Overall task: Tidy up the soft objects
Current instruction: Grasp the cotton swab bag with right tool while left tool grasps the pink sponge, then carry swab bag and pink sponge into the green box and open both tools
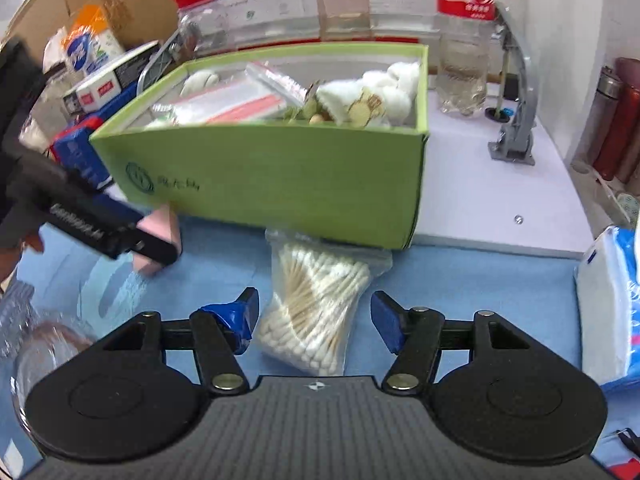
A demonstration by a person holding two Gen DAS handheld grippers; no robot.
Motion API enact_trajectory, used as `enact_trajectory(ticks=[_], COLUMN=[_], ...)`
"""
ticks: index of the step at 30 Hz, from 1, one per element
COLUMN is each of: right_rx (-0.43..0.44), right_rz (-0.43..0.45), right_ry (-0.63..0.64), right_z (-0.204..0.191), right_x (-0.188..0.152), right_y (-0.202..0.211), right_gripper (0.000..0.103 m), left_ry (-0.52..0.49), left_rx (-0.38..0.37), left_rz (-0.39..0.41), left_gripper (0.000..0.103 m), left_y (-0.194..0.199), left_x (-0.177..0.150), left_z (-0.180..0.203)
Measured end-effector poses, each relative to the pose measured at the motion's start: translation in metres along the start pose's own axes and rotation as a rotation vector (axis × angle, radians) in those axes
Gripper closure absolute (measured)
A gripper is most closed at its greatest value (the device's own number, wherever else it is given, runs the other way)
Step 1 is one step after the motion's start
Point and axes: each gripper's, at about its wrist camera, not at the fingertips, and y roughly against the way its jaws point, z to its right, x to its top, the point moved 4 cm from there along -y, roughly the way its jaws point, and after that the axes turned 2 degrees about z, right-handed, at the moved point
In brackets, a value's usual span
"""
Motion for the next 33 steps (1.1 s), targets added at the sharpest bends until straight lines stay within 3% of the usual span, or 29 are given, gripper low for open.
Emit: enact_trajectory(ticks=[4, 11, 14, 15, 16, 17, 18, 19, 20, 21, 29, 33], right_rx=[0.014, -0.063, -0.075, -0.079, -0.087, -0.096, -0.085, -0.081, -0.080, -0.069, -0.006, 0.007], right_rz=[-0.002, 0.032, 0.065, 0.071, 0.078, 0.088, 0.102, 0.111, 0.117, 0.116, 0.191, 0.293], right_ry=[0.006, 0.137, 0.117, 0.103, 0.098, 0.106, 0.115, 0.115, 0.108, 0.094, -0.005, -0.040], right_z=[-0.004, -0.016, -0.008, -0.006, -0.006, -0.007, -0.009, -0.009, -0.008, -0.007, 0.006, 0.010], right_x=[-0.005, -0.002, -0.006, -0.007, -0.008, -0.009, -0.010, -0.010, -0.010, -0.011, -0.028, -0.016], right_y=[-0.016, -0.027, -0.024, -0.023, -0.023, -0.023, -0.022, -0.021, -0.020, -0.017, 0.036, 0.078], right_gripper=[0.052, 0.049, 0.048, 0.047, 0.048, 0.051, 0.058, 0.063, 0.076, 0.079, 0.080, 0.080], left_ry=[-0.002, -0.024, -0.028, -0.029, -0.030, -0.035, -0.041, -0.050, -0.046, -0.030, 0.045, 0.086], left_rx=[0.010, 0.008, 0.013, 0.018, 0.025, 0.030, 0.033, 0.027, 0.018, 0.004, -0.019, -0.003], left_rz=[-0.002, 0.028, 0.040, 0.043, 0.046, 0.043, 0.043, 0.039, 0.034, 0.029, 0.111, 0.163], left_gripper=[0.029, 0.029, 0.030, 0.034, 0.044, 0.047, 0.061, 0.068, 0.068, 0.068, 0.068, 0.068], left_y=[-0.011, -0.012, -0.011, -0.010, -0.010, -0.010, -0.008, -0.006, -0.004, -0.002, 0.057, 0.095], left_x=[0.002, -0.002, -0.008, -0.010, -0.010, -0.012, -0.013, -0.014, -0.016, -0.018, -0.046, -0.055], left_z=[0.003, 0.001, -0.002, -0.003, -0.003, -0.004, -0.004, -0.003, -0.004, -0.006, -0.039, -0.062])
